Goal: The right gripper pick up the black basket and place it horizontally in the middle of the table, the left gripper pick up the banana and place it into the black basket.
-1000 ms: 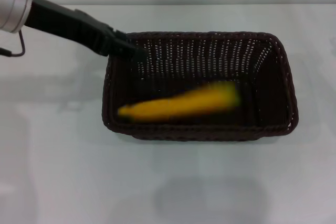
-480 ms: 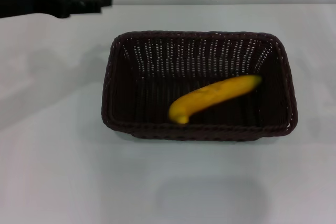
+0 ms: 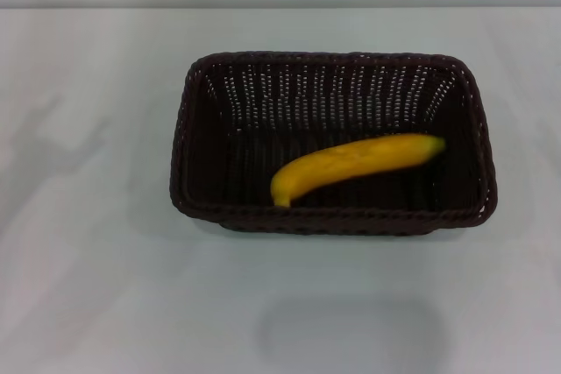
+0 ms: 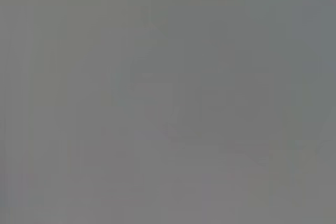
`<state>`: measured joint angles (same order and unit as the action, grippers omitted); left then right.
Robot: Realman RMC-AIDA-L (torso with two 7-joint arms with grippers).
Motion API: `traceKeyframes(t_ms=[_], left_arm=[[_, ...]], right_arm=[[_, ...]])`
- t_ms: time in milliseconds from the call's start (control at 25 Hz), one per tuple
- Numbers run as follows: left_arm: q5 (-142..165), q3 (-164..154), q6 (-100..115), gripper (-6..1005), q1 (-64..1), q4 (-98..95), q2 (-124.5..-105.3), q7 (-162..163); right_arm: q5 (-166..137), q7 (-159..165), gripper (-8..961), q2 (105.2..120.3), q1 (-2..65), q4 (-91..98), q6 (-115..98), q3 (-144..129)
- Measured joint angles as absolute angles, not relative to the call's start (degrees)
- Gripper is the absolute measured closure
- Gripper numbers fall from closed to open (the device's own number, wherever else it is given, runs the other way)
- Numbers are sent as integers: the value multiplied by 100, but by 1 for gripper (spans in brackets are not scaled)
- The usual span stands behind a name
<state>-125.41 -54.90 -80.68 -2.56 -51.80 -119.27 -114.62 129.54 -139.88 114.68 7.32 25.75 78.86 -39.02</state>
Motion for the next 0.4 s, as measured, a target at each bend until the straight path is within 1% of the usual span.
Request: traceKeyframes(t_ms=[200,400], left_arm=[[-13604,-5489,-9011,115,-220,-3638,-11926,-13292],[-14016,-5481,-9255,115,-181,-2790,-11925,-13912]], right_arm=[[12955,-14682,81,11470,774,1751,8527,-3538],[12951,-14953,81,11472,792,1298,8775,-3530]])
